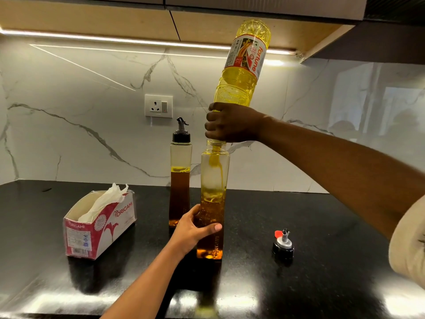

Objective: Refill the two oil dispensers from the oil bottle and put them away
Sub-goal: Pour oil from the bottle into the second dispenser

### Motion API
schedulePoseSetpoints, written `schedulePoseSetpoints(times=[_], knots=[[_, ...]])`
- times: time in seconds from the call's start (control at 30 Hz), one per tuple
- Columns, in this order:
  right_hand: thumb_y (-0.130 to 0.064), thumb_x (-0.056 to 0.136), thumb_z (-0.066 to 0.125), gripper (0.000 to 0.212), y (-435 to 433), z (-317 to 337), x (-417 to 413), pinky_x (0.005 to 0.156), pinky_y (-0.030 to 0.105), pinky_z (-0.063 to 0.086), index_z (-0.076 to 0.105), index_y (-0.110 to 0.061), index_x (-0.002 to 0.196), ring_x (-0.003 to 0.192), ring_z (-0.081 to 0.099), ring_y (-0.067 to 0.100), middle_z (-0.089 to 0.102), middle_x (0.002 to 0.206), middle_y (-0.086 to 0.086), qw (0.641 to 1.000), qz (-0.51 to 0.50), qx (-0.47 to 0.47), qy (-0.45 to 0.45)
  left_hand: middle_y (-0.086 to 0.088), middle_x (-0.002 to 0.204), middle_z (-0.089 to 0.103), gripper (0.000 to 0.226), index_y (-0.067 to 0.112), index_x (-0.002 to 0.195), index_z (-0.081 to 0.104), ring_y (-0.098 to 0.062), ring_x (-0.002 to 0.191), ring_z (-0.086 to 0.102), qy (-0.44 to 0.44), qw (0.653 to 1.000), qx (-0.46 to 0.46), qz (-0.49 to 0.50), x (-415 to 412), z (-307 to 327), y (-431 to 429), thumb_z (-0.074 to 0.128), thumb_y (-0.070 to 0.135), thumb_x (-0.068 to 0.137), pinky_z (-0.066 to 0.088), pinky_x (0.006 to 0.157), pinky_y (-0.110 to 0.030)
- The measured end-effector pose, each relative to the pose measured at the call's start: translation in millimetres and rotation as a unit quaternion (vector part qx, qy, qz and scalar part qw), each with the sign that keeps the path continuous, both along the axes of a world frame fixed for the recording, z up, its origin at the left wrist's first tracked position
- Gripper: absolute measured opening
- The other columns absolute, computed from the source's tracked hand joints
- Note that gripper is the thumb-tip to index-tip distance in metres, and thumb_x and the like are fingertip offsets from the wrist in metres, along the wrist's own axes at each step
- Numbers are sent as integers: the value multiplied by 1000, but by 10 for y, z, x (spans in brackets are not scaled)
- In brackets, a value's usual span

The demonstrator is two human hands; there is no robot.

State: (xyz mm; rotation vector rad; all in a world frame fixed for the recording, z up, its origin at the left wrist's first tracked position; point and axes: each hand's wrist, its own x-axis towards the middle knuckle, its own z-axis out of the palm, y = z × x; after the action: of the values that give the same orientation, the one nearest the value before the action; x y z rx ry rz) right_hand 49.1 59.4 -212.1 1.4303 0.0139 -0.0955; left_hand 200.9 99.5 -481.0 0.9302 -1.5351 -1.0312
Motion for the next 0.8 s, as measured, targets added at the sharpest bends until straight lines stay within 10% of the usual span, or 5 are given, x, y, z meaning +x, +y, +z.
schedulePoseSetpoints(times=[0.8], knots=[[-24,72,73,17,-3,15,8,83,32,52,65,-19,86,78,65,19,68,81,-2,1000,-9,4,1,2,108,72,91,25,119,57,-14,104,68,-4,1000,3,-1,3,2,-7,87,62,41,51,92,-32]])
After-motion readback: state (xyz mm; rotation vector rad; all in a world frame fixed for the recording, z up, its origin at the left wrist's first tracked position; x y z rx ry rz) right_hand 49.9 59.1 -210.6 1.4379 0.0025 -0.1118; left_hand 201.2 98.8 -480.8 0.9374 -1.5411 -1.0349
